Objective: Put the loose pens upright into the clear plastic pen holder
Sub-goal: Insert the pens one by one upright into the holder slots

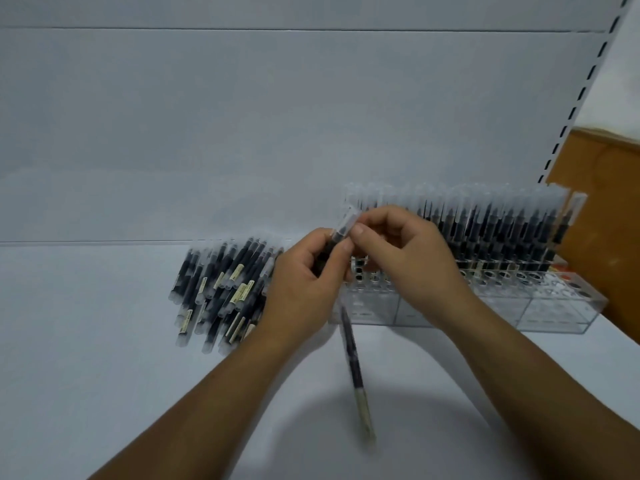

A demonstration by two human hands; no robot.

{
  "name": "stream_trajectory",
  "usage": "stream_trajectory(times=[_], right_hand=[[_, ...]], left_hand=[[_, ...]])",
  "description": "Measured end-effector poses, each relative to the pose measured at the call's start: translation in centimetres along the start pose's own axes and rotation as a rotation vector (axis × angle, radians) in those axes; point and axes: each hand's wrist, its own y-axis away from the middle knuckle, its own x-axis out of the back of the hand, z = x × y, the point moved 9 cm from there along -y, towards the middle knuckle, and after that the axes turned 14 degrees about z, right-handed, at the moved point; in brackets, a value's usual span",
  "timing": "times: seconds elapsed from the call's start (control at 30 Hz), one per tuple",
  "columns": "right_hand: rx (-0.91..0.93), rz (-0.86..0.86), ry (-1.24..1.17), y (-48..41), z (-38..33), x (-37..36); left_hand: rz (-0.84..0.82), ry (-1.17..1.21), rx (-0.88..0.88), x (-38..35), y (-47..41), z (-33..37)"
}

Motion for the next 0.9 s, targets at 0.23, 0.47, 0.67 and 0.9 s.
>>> stream_trajectory(times=[0.23,0.47,0.67,0.9], right_hand=[[0.516,-0.072,0.606,1.7,-4.0,-0.5],[0.343,-0.285,0.813,10.9,-3.7,1.0],[0.413,-0.606,0.945,15.2,-2.5,-4.3],[0.226,-0.519,0.825,11.8,-1.1,-4.3]], left_hand=[[-0.037,-0.281,-0.208,-0.2,0.9,0.2],[0.093,-0.222,-0.272,1.6,0.5,1.9],[0.059,-0.172,-0.191,1.5,0.8,1.6],[0.122,-0.070,-0.110,2.5,0.2,0.6]])
